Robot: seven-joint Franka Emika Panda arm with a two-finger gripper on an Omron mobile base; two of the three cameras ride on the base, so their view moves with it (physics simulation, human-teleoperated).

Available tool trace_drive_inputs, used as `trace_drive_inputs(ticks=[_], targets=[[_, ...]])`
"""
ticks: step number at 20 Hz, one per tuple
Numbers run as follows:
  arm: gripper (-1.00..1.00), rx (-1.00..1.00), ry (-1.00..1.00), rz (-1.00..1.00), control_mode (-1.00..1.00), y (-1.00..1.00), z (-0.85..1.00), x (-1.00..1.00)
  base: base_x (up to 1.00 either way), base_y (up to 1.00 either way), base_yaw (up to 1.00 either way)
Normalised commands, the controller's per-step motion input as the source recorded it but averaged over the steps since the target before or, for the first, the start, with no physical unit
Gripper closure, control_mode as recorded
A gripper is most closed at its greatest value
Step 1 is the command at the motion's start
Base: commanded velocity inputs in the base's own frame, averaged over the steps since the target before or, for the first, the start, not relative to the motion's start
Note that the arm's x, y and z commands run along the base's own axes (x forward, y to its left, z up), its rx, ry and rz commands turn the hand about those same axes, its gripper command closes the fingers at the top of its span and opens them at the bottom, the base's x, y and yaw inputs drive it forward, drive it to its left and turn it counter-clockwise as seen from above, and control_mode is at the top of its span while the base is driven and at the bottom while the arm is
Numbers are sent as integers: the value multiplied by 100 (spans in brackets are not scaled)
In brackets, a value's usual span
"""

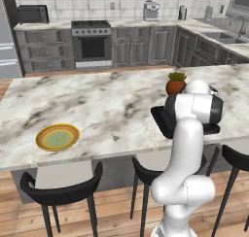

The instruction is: Create a steak meal by picking up the steak and asparagus from the tray and placing them on the plate. Leave the lime on the tray.

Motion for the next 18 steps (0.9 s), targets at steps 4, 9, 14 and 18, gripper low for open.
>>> trace_drive_inputs(ticks=[4, 9, 14, 18], targets=[[-100, 0, 0, 0, -100, -1, -26, 36, 0, 0, 0], [-100, 0, 0, 0, -100, -1, -18, 33, 0, 0, 0], [-100, 0, 0, 0, -100, 0, -4, 20, 0, 0, 0], [-100, 0, -3, 0, -100, 4, 0, 2, 0, 0, 0]])
